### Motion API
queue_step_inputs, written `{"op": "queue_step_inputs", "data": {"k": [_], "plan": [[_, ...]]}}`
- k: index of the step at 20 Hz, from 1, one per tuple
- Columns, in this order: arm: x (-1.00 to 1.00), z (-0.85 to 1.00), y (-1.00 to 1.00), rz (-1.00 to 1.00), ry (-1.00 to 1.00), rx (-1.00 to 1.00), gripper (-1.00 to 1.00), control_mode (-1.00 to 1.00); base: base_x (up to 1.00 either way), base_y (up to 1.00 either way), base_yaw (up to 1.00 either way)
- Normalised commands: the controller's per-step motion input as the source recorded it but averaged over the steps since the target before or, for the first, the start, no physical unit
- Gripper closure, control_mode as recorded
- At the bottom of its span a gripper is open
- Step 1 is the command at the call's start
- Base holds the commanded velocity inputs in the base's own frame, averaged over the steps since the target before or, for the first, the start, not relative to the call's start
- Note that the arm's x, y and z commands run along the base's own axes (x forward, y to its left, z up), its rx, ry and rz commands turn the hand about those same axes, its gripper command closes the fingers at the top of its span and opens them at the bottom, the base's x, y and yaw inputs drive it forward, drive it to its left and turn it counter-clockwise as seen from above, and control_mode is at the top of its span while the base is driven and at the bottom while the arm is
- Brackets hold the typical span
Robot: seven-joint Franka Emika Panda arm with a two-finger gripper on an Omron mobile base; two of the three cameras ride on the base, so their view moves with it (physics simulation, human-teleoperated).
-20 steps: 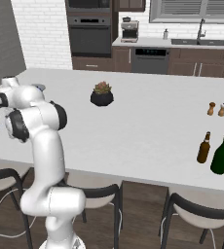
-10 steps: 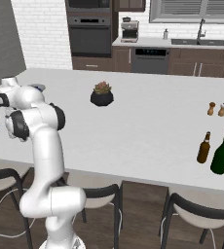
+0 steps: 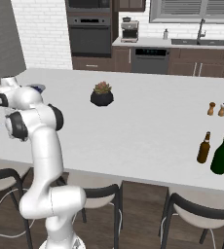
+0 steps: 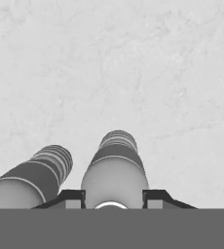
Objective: Move the plastic bottles in the middle to the plastics group, and the glass bottles in the middle to the glass group.
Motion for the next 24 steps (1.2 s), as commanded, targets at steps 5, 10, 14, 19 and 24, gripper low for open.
{"op": "queue_step_inputs", "data": {"k": [5,10,14,19,24], "plan": [[-0.04,-0.18,-0.05,0.0,-0.08,0.02,1.0,-1.0,0.0,0.0,0.0],[-0.13,-0.14,-0.16,0.0,-0.08,0.0,1.0,-1.0,0.0,0.0,0.0],[-0.1,-0.1,-0.28,0.0,-0.08,0.0,1.0,-1.0,0.0,0.0,0.0],[-0.01,-0.13,-0.29,0.0,-0.02,0.0,-1.0,-1.0,0.0,0.0,0.0],[0.0,-0.12,-0.17,0.0,0.0,0.0,-1.0,-1.0,0.0,0.0,0.0]]}}
